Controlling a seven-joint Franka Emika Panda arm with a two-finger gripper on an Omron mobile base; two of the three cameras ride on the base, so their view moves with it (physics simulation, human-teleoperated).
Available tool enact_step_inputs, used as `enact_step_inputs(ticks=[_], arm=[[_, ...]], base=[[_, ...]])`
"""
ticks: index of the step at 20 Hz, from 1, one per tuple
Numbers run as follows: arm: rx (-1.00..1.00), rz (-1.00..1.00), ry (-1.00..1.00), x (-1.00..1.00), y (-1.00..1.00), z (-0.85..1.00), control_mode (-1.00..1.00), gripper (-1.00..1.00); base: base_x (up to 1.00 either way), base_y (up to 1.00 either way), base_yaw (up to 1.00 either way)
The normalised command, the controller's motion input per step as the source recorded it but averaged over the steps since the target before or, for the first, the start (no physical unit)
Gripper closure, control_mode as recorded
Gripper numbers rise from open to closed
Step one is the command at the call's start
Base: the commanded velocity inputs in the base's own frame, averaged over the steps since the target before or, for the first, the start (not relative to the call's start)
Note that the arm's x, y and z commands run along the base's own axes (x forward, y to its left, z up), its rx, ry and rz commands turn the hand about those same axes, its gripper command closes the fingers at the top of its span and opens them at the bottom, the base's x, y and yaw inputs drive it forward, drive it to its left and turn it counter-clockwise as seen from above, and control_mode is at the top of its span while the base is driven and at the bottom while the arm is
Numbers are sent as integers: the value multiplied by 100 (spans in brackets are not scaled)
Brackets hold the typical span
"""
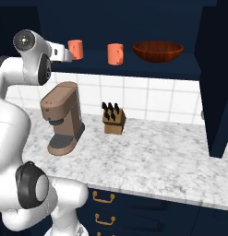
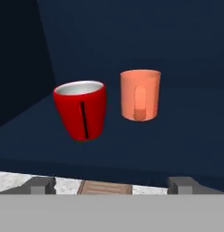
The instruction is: Gather all objects into one cabinet and sort the glasses and bowls to opposite sides.
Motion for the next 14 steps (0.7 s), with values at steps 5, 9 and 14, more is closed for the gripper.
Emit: enact_step_inputs(ticks=[5,9,14], arm=[[3,-17,-2,-100,-56,-3,-100,-100],[3,-18,8,-100,-54,0,-100,-100],[0,-15,27,-100,-50,0,-100,-100]], base=[[0,0,0],[0,0,0],[0,0,0]])
